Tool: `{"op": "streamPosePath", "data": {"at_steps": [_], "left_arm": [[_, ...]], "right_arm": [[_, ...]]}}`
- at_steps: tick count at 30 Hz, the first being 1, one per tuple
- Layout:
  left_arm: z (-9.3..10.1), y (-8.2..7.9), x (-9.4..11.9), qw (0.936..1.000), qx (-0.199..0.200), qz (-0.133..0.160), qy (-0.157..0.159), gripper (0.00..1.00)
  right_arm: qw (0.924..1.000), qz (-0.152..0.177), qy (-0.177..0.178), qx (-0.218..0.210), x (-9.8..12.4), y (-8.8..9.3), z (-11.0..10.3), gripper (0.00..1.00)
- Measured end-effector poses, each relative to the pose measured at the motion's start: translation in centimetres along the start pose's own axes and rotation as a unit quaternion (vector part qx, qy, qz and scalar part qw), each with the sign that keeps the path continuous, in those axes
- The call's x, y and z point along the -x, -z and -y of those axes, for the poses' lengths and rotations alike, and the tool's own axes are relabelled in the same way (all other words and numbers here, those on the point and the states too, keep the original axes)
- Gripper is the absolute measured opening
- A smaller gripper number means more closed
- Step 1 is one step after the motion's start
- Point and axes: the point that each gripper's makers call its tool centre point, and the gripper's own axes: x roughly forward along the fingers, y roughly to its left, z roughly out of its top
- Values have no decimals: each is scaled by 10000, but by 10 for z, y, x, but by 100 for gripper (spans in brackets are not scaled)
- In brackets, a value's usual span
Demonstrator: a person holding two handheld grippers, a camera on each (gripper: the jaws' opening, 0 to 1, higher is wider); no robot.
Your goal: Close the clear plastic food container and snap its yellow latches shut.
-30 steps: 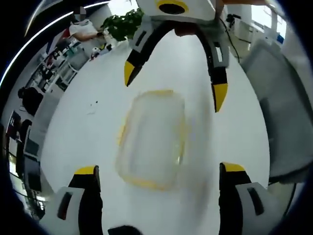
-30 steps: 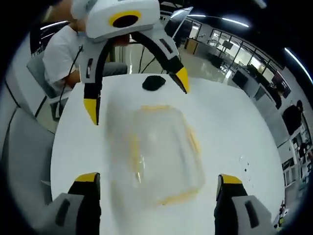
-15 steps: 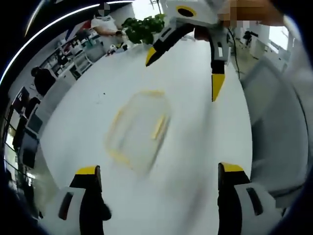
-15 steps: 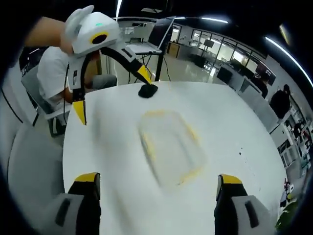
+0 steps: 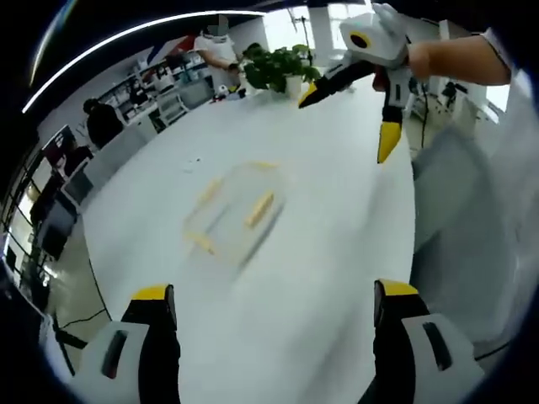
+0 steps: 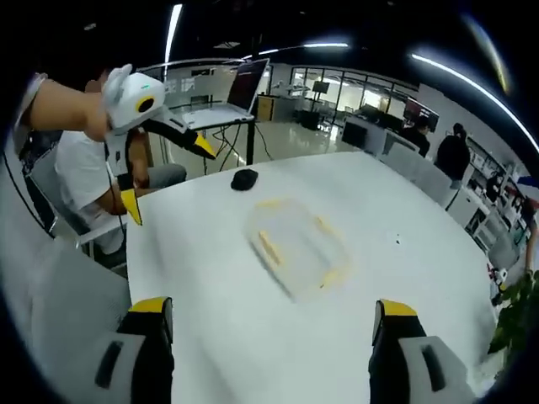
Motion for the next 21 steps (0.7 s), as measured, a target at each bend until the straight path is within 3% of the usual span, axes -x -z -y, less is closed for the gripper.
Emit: {"op": "streamPosePath", "data": {"at_steps": [6, 12, 14, 16, 21], "left_arm": [[19, 17, 24, 9990, 413, 94, -131, 95], [43, 42, 45, 9971, 694, -82, -288, 98], [49, 41, 50, 9947, 964, 42, -360, 98], [55, 41, 53, 9946, 975, 64, -342, 99], [58, 41, 54, 9940, 1023, 61, -392, 99]], "right_arm": [[9993, 86, 246, -264, 33, 12, -12, 99], [9968, 53, 559, -563, 68, 33, -22, 99], [9969, -90, 544, -563, 78, 44, -30, 99], [9958, -79, 622, -667, 87, 50, -31, 99], [9951, -53, 691, -704, 93, 50, -33, 99]]}}
